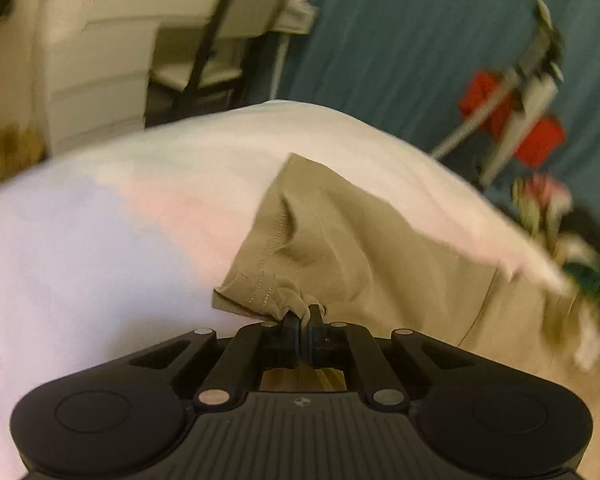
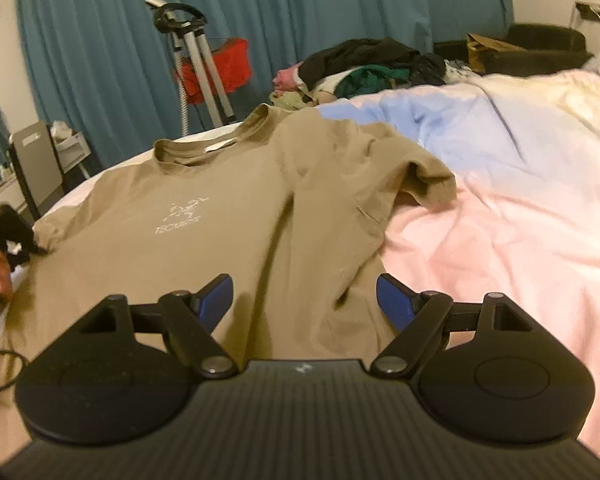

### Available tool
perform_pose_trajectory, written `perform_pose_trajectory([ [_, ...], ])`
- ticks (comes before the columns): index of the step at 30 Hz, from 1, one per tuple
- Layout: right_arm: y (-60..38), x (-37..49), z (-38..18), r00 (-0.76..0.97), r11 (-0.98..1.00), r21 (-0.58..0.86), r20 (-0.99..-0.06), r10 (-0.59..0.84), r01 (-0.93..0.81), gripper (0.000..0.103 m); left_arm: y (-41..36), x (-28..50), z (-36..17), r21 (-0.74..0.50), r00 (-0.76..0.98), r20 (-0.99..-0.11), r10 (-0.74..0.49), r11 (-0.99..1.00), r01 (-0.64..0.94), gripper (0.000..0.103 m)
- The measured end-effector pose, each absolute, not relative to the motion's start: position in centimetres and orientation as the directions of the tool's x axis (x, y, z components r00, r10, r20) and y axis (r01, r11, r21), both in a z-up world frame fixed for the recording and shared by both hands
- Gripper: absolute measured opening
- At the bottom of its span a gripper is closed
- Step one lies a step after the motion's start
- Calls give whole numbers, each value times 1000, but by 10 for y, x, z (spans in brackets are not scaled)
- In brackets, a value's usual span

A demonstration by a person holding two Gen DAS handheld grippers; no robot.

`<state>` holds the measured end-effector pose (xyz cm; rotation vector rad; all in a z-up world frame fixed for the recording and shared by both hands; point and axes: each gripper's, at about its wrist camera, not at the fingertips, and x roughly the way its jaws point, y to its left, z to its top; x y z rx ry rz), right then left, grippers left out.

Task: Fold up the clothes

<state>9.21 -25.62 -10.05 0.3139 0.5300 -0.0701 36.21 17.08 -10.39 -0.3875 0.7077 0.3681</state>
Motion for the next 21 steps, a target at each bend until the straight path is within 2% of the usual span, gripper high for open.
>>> perform_pose_trajectory([
  [2,-254,93,-101,866,957,249,-500,-1,145,80,153,359,-102,-84,709,-669,222,926,-369,13],
  [4,-249,94,-100,873,972,192,-487,-26,136,80,138,345,-94,-5,709,-667,227,951,-309,41],
  [5,-247,94,-100,876,978,163,-480,-38,133,80,134,332,-88,-12,714,-665,220,953,-304,46],
  [9,-240,92,-97,888,989,106,-458,-44,104,80,114,279,-60,-58,731,-661,167,960,-273,50],
  [12,-242,83,-90,896,986,144,-445,-14,87,80,96,223,-36,-116,748,-657,95,967,-226,59],
  [14,-244,77,-86,898,982,169,-441,4,79,80,81,183,-19,-158,750,-659,56,965,-211,59],
  [18,-251,65,-84,889,964,259,-454,66,60,80,38,111,0,-183,776,-629,-37,978,-101,65],
  [21,-264,60,-86,894,928,365,-437,96,78,80,20,72,-6,-240,763,-632,-138,970,-23,67],
])
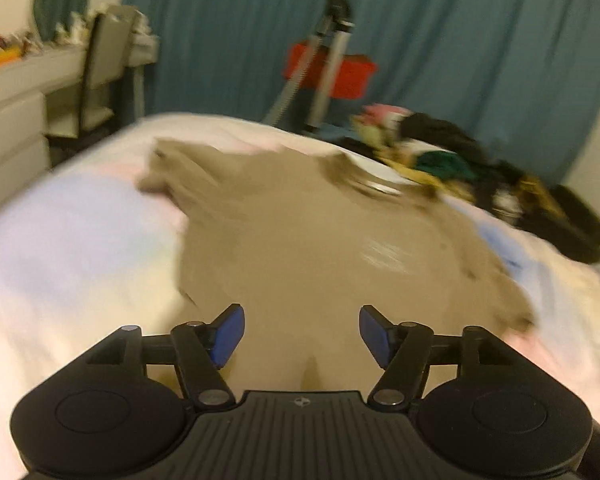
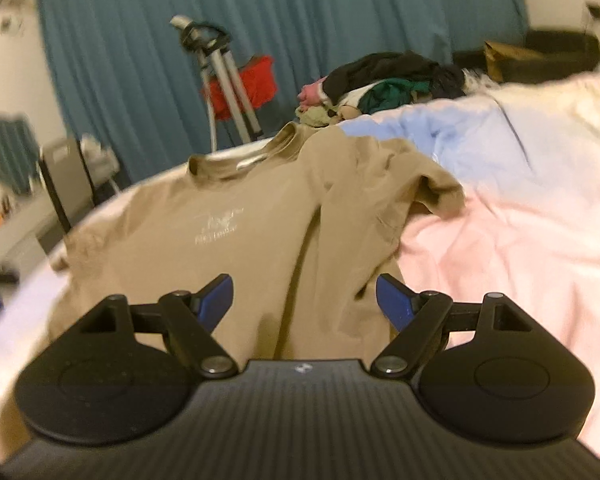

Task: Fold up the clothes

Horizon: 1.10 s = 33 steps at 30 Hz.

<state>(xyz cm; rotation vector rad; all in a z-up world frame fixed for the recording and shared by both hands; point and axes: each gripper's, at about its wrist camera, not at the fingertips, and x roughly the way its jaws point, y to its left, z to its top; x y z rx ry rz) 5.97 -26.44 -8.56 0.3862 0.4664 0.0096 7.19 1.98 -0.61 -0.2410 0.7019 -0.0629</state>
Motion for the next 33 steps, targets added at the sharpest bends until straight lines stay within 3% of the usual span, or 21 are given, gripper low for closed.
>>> perform_pose_trajectory([
  [3,-284,65,-88,911,876,469,-400,96,114,80,6,51,-18,-270,738,-656,-160,962,-30,67],
  [6,-312,86,-90,927,836,517,-373,26,185,80,8,60,-31,-390,706,-668,-234,918,-65,66],
  [8,-338,113,-102,911,765,588,-412,4,263,82,5,67,-37,-363,724,-656,-212,930,-56,66],
  [12,-378,169,-137,888,590,756,-440,137,283,83,19,82,-57,-410,728,-646,-230,909,-76,66],
  [18,-378,225,-137,912,650,730,-386,136,212,81,18,117,-76,-336,758,-617,-211,942,-12,66],
  [19,-376,233,-135,909,661,720,-393,137,211,70,14,119,-79,-338,755,-616,-224,941,3,66],
  [21,-370,249,-129,885,701,663,-454,99,262,40,6,123,-85,-342,749,-613,-251,939,34,66],
  [22,-368,255,-124,872,723,628,-485,71,290,17,1,125,-88,-344,745,-612,-265,937,50,66],
  [24,-364,260,-107,861,787,530,-508,-4,317,16,-2,124,-93,-347,753,-601,-266,936,54,66],
  [28,-352,249,-66,910,944,190,-370,-185,269,15,-2,120,-102,-362,752,-604,-264,932,36,66],
  [30,-359,249,-65,906,958,64,-348,-240,278,16,-2,121,-105,-359,747,-609,-268,932,42,66],
  [33,-377,250,-74,874,946,-30,-374,-310,323,36,-1,123,-107,-344,747,-610,-263,938,49,66],
])
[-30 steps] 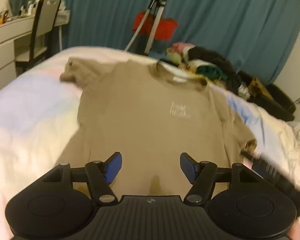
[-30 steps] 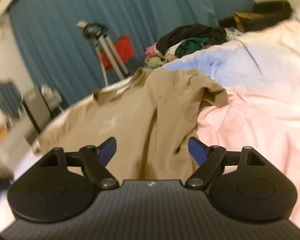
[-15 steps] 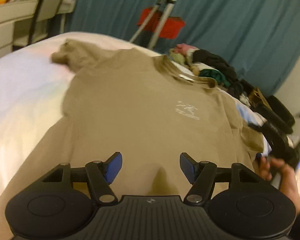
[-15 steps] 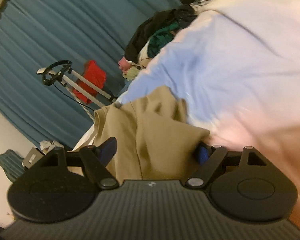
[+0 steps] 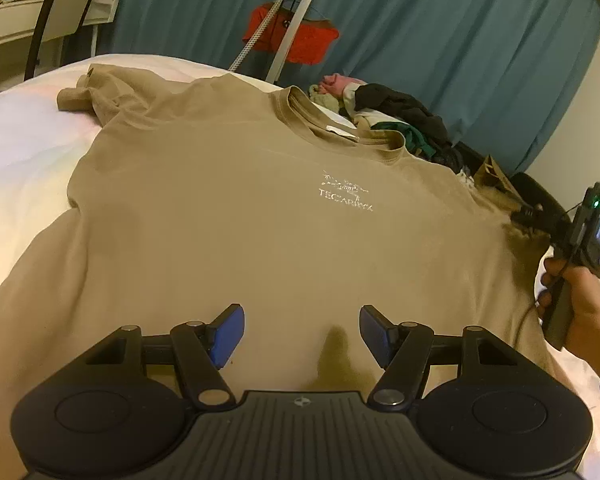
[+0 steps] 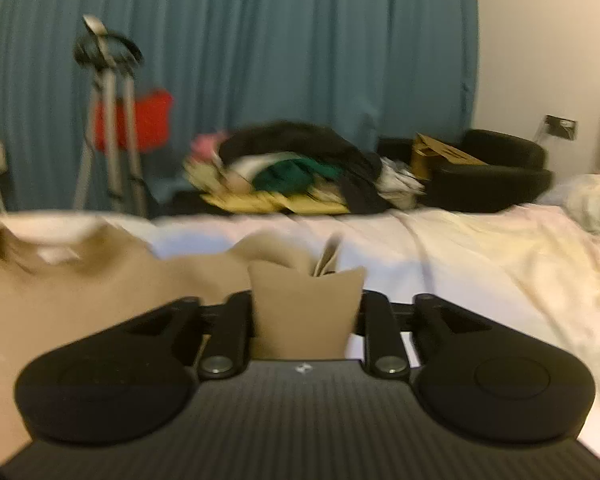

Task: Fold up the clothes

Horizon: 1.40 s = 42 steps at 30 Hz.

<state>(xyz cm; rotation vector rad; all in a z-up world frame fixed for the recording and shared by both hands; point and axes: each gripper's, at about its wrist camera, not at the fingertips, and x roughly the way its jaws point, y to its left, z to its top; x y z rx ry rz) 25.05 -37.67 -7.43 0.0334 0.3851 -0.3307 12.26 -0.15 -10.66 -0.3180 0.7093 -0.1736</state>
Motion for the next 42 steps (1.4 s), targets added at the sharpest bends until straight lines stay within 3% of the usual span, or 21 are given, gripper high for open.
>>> perform_pose_trajectory([
  [2,-390,248,-83,839,927,-32,-415,-352,373,70,-2,123,-108,-342,746,-611,-263,938,50,66],
  [4,-401,230,-85,846,928,45,-428,-317,371,85,-4,123,-108,-332,747,-611,-262,942,59,66],
  [13,-379,95,-43,867,922,257,-478,-139,290,84,-26,109,-104,-303,714,-622,-322,940,159,66],
  [16,-363,40,-23,848,905,356,-530,-9,232,84,-32,94,-100,-329,681,-632,-370,923,197,68],
  [21,-335,-41,-14,833,886,421,-547,79,193,84,-43,66,-101,-446,523,-659,-540,841,306,67],
  [26,-329,-77,-8,865,878,433,-500,45,205,84,-62,37,-107,-588,360,-587,-725,688,426,66],
  [29,-336,-79,-6,877,865,459,-478,49,203,84,-82,31,-115,-549,332,-606,-723,682,484,60],
  [32,-342,-78,-12,871,852,476,-489,52,217,84,-97,32,-125,-492,341,-644,-685,711,501,46],
  [34,-346,-77,-17,864,840,489,-500,50,234,84,-104,34,-127,-459,363,-656,-662,732,504,18],
  [37,-349,-80,-16,869,836,488,-495,28,251,84,-111,24,-117,-406,380,-642,-666,716,568,9],
  [42,-355,-83,-15,884,829,503,-466,24,243,84,-121,4,-108,-334,391,-627,-674,686,647,10],
])
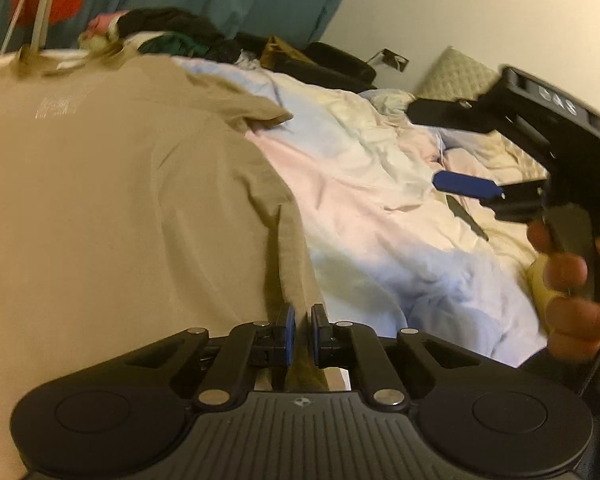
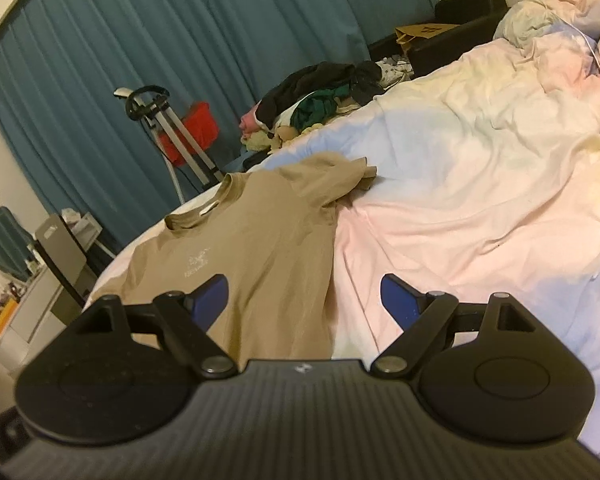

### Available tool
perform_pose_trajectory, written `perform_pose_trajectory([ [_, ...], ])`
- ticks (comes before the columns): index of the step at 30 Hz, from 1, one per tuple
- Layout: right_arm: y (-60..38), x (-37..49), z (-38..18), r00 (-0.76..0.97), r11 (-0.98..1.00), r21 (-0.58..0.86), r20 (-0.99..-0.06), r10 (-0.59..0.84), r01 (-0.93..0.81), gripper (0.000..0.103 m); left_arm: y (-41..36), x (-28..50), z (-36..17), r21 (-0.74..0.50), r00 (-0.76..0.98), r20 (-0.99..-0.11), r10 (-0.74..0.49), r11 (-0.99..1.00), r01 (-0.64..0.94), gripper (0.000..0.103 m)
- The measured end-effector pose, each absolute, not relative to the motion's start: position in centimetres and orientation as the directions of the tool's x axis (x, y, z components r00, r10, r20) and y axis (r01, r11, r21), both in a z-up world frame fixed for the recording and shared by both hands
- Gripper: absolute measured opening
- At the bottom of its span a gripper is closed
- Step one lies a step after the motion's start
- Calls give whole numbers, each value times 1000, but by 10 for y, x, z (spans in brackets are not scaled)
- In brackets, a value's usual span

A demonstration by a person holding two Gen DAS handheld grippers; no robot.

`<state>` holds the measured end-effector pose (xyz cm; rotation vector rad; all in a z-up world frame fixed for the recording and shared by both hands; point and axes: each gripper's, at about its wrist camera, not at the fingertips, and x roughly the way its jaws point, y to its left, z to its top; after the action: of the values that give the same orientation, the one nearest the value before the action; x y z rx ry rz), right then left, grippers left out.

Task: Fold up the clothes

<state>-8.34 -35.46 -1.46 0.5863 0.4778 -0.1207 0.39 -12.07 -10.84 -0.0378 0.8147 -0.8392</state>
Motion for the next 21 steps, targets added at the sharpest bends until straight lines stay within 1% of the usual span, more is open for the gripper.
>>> perform_pose_trajectory([
  [2,-358,-82,-18,881,817,523,-471,42,241,84,-124,4,-115,-319,377,-646,-664,683,657,14],
  [4,-360,-81,-22,877,804,545,-476,63,238,84,-126,6,-124,-323,355,-676,-645,693,644,22],
  [6,-361,-80,-23,874,796,556,-480,72,239,84,-129,8,-131,-335,331,-694,-639,694,637,26],
  [7,-360,-80,-23,874,796,555,-480,72,240,84,-130,6,-132,-337,331,-688,-645,689,642,24],
  [8,-360,-80,-23,874,798,552,-480,69,240,84,-131,4,-132,-341,335,-675,-658,680,649,21],
  [9,-360,-80,-22,876,800,549,-479,63,242,84,-132,3,-129,-360,327,-657,-680,663,656,10],
  [10,-361,-82,-20,880,800,546,-472,48,249,84,-134,1,-127,-382,316,-637,-703,644,663,7],
  [12,-367,-88,-16,896,793,551,-445,15,261,84,-138,-3,-120,-437,279,-591,-757,591,678,4],
  [13,-371,-90,-14,902,788,555,-431,-2,267,84,-143,-5,-119,-458,258,-576,-776,567,685,4],
  [16,-382,-96,-13,913,759,588,-407,-22,280,85,-157,-9,-135,-548,205,-578,-790,562,619,5],
  [17,-385,-96,-13,915,751,598,-404,-22,282,85,-162,-11,-143,-547,198,-597,-778,574,609,5],
  [18,-386,-95,-16,912,744,606,-409,-11,281,85,-166,-14,-148,-519,214,-605,-767,584,624,5],
  [20,-386,-92,-20,908,731,627,-418,22,271,85,-168,-16,-149,-492,229,-612,-757,591,639,11],
  [21,-384,-91,-22,908,724,640,-416,45,258,85,-168,-16,-148,-488,229,-618,-752,595,638,19],
])
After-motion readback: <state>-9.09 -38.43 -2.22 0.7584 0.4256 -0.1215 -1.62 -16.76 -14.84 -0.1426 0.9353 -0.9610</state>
